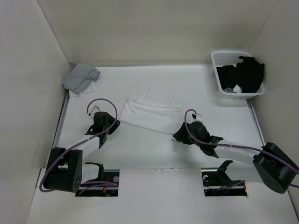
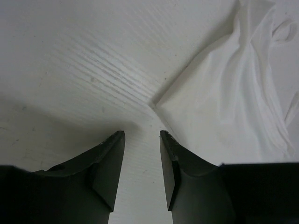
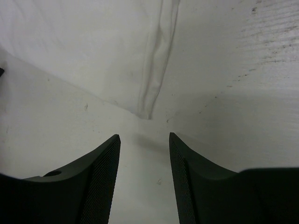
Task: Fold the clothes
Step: Fold the tank top
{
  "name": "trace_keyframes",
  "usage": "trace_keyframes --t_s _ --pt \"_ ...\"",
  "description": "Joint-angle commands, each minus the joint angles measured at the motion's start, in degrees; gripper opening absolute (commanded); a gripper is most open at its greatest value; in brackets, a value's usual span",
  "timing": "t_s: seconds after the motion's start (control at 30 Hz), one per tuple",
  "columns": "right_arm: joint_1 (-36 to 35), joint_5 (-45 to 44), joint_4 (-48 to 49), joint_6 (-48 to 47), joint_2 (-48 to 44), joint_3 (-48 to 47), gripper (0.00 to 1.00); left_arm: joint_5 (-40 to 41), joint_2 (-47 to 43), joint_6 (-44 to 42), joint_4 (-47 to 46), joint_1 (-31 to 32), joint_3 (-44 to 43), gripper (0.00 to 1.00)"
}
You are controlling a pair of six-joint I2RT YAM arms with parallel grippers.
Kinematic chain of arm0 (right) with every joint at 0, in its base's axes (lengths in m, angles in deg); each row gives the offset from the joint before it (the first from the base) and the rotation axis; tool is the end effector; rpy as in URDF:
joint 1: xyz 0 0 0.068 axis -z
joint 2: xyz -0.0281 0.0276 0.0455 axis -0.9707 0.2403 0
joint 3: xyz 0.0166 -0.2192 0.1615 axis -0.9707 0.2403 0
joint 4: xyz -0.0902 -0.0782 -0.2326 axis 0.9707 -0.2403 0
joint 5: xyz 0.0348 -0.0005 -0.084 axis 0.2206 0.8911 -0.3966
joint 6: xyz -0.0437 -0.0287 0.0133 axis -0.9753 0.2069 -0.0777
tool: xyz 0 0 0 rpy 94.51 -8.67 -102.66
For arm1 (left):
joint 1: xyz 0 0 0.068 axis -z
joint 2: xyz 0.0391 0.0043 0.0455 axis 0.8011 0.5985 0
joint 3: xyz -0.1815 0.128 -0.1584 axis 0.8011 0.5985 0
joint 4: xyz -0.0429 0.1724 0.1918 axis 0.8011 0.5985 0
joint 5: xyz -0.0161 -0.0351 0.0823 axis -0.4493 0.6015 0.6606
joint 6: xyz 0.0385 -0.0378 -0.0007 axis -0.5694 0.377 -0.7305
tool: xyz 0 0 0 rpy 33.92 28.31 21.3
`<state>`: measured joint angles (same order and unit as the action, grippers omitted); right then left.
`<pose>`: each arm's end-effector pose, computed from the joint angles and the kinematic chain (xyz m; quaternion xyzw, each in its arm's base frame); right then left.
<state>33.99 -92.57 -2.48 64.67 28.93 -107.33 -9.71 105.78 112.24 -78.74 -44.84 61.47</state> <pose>0.1593 0.1377 0.1470 0.0896 0.8907 0.2776 0.3486 0.2092 -0.0286 0.1386 -0.3454 0.8370 -0.1868 0.3812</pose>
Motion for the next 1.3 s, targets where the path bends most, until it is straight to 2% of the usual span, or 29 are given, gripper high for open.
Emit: trace_keyframes --t_s 0.0,0.17,0.4,0.53,0.73,1.0,1.07,1.17,1.27 --pt "-0.5 -1.7 4.3 1.7 3.1 -1.4 0.50 -1.6 3.1 -1.2 -3.8 0.4 -0.6 0.36" --pt "-0.3 -1.4 6.9 1.8 7.0 -2.3 0.45 -1.7 4.7 -0.9 -5.3 0.4 -0.7 0.30" --pt "1.5 -0.6 10.4 2.0 10.8 -1.6 0.37 -1.4 7.9 -0.9 -8.5 0.5 -1.7 0.28" --pt "1.5 -0.5 11.0 1.8 11.7 -2.0 0.33 -1.1 9.7 -0.8 -9.1 0.3 -2.3 0.20" --pt "1.5 -0.7 11.0 1.7 12.2 -2.3 0.22 -0.5 11.4 -0.7 -10.6 0.6 -2.3 0.19" --pt "1.8 -0.4 12.5 1.5 12.5 -2.0 0.18 -0.5 13.4 0.0 -12.5 1.3 -2.7 0.11" --pt "1.8 -0.2 12.9 1.3 12.9 -2.0 0.14 -0.6 13.7 0.0 -13.2 1.4 -2.7 0.07" --pt "1.6 -0.1 13.0 1.1 12.4 -2.0 0.06 -1.3 12.0 0.6 -14.5 1.4 -2.2 0.01" --pt "0.4 -1.2 10.1 0.8 7.6 -1.4 0.03 -1.9 3.8 1.1 -12.0 2.7 -1.2 0.00"
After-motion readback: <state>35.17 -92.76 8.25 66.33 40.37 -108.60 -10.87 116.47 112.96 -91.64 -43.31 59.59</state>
